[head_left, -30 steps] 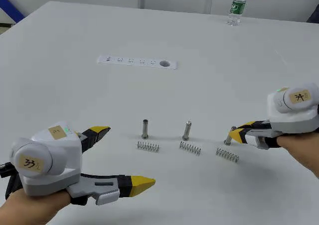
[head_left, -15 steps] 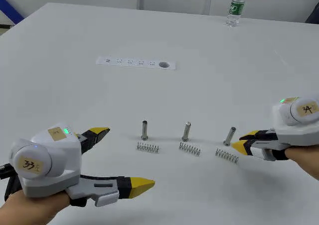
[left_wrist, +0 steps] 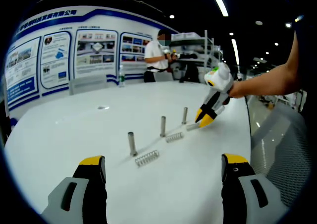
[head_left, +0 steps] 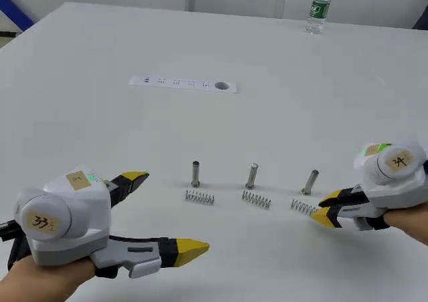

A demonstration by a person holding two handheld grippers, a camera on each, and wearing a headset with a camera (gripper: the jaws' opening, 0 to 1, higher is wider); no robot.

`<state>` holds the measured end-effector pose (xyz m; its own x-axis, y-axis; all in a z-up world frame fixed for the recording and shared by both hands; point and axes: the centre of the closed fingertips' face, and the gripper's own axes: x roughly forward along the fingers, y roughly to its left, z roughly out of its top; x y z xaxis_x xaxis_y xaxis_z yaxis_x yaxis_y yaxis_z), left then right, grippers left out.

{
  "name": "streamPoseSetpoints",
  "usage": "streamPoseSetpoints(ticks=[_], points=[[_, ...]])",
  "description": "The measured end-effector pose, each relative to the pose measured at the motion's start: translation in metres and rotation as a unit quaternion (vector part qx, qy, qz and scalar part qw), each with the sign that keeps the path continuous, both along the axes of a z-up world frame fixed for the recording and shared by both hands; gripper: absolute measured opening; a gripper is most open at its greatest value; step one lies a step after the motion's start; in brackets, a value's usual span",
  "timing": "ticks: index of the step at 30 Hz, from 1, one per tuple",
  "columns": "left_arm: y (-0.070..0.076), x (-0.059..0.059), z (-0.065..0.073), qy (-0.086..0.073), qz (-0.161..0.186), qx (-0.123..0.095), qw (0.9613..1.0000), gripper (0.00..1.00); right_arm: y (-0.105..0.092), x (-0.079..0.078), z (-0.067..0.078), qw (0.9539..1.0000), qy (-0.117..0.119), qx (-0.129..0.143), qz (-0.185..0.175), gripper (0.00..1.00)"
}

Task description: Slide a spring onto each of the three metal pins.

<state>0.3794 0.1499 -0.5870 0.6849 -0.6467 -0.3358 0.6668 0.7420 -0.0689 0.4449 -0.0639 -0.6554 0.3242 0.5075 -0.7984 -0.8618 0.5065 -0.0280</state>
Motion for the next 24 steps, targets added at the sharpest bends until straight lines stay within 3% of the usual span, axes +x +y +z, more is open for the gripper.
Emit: streamPoseSetpoints(ticks=[10, 24], points=[[0.0004, 0.0002, -0.0011, 0.001, 0.002, -0.001, 1.0, 0.99, -0.0047, 0.0022, -0.01, 0.9993, 0.003, -0.028, 0.025, 0.15], [-0.0021, -0.0021, -0.0009, 0.002, -0.005, 0.0, 1.0, 0.97, -0.0006, -0.0049, -0.0026, 0.9991, 0.022, -0.027, 0.024, 0.12]])
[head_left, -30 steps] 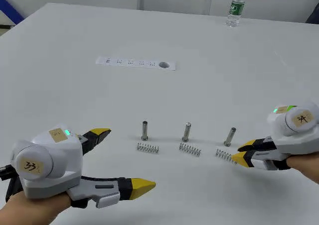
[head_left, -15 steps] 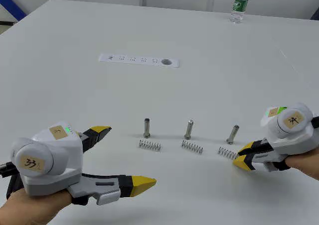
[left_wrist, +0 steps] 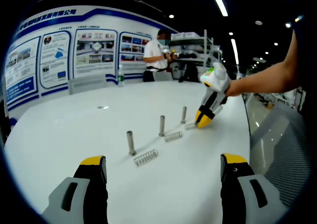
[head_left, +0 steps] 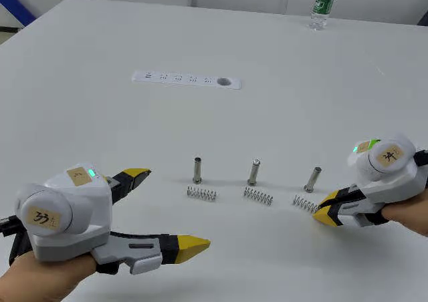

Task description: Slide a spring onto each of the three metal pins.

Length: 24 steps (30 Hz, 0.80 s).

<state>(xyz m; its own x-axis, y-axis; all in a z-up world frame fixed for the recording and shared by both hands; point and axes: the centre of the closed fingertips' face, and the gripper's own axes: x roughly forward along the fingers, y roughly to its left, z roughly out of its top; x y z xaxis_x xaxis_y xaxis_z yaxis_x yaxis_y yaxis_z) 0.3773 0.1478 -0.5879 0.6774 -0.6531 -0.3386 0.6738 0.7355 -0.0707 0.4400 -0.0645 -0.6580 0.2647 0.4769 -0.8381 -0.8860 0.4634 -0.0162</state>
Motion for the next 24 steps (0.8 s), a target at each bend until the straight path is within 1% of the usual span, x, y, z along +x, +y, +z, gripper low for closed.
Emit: streamPoseSetpoints(ticks=[3, 8, 11, 14, 15, 16, 21, 24], points=[[-0.002, -0.002, -0.001, 0.002, -0.005, 0.0, 1.0, 0.95, 0.002, -0.005, 0.002, 1.0, 0.004, -0.005, 0.006, 0.12], [-0.01, -0.005, -0.002, 0.004, -0.025, 0.002, 0.9997, 0.91, 0.006, -0.012, 0.01, 0.9997, 0.01, -0.008, 0.021, 0.12], [-0.014, -0.007, -0.002, 0.007, -0.041, 0.003, 0.9991, 0.84, 0.01, -0.017, 0.016, 0.9993, 0.012, -0.013, 0.033, 0.12], [-0.019, -0.008, -0.003, 0.01, -0.053, 0.004, 0.9986, 0.8, 0.016, -0.021, 0.021, 0.9988, 0.016, -0.013, 0.044, 0.12], [-0.02, -0.008, -0.003, 0.01, -0.056, 0.005, 0.9983, 0.77, 0.018, -0.022, 0.023, 0.9986, 0.018, -0.013, 0.048, 0.12], [-0.02, -0.008, -0.003, 0.009, -0.058, 0.006, 0.9983, 0.76, 0.02, -0.023, 0.023, 0.9984, 0.018, -0.013, 0.051, 0.12], [-0.026, -0.005, -0.001, 0.008, -0.074, 0.013, 0.9971, 0.74, 0.032, -0.028, 0.028, 0.9969, 0.025, -0.016, 0.072, 0.12], [-0.032, -0.003, -0.001, 0.004, -0.088, 0.023, 0.9958, 0.73, 0.042, -0.033, 0.031, 0.9953, 0.031, -0.019, 0.09, 0.12]])
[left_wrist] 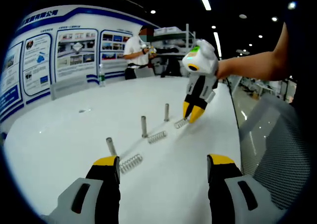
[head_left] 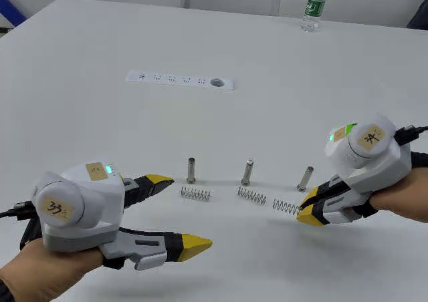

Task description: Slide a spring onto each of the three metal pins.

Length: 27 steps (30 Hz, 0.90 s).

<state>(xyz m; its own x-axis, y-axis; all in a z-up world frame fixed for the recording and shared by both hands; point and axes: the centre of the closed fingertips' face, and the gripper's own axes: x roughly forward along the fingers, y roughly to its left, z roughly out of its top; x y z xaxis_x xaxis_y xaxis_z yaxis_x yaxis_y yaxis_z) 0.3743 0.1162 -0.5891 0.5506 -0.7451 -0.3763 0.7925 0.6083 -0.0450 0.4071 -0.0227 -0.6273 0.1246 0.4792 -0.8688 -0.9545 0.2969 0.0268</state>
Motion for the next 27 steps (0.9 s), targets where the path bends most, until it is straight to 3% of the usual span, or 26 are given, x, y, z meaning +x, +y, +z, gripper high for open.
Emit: streamPoseSetpoints(ticks=[14, 20, 27], points=[[-0.038, 0.001, -0.012, 0.004, -0.08, 0.04, 0.996, 0.69, 0.028, -0.013, 0.009, 0.998, 0.01, -0.015, 0.061, 0.12], [-0.054, -0.001, -0.016, 0.004, -0.106, 0.049, 0.9931, 0.67, 0.035, -0.02, 0.009, 0.9964, 0.016, -0.023, 0.08, 0.12], [-0.066, -0.004, -0.017, 0.0, -0.128, 0.052, 0.9904, 0.57, 0.042, -0.03, 0.008, 0.9938, 0.024, -0.034, 0.103, 0.12]])
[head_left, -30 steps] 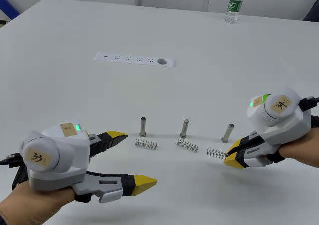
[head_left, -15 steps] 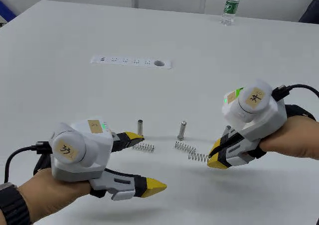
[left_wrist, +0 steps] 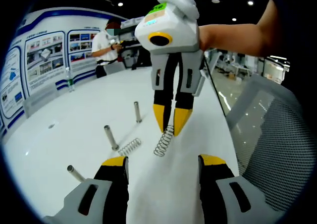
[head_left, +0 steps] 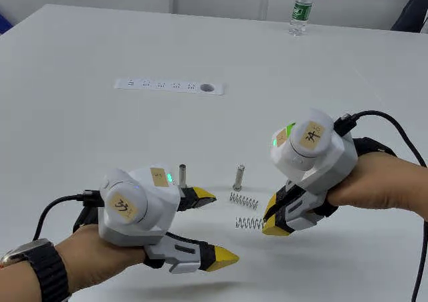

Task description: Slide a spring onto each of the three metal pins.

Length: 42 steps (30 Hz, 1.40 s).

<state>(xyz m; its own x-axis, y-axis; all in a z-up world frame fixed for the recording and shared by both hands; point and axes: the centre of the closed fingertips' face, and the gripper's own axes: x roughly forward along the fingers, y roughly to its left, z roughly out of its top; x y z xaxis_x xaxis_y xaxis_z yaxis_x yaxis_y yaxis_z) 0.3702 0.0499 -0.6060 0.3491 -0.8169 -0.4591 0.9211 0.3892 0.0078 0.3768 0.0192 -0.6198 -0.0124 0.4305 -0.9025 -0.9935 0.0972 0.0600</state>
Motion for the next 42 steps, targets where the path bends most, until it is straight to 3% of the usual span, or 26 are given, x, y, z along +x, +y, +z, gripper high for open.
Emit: streamPoseSetpoints(ticks=[11, 21, 27, 42], points=[[-0.014, -0.011, -0.004, -0.017, -0.044, 0.018, 0.9987, 0.34, 0.005, -0.014, 0.002, 0.9995, 0.015, -0.011, 0.025, 0.12], [-0.017, -0.013, -0.007, -0.031, -0.053, 0.027, 0.9978, 0.15, 0.006, -0.022, 0.005, 0.9991, 0.021, -0.014, 0.035, 0.12], [-0.015, -0.01, -0.007, -0.035, -0.049, 0.03, 0.9977, 0.12, 0.01, -0.021, 0.013, 0.9992, 0.015, -0.007, 0.036, 0.12], [-0.013, -0.006, -0.004, -0.031, -0.032, 0.017, 0.9989, 0.11, 0.034, -0.016, 0.041, 0.9977, -0.01, 0.06, 0.031, 0.11]])
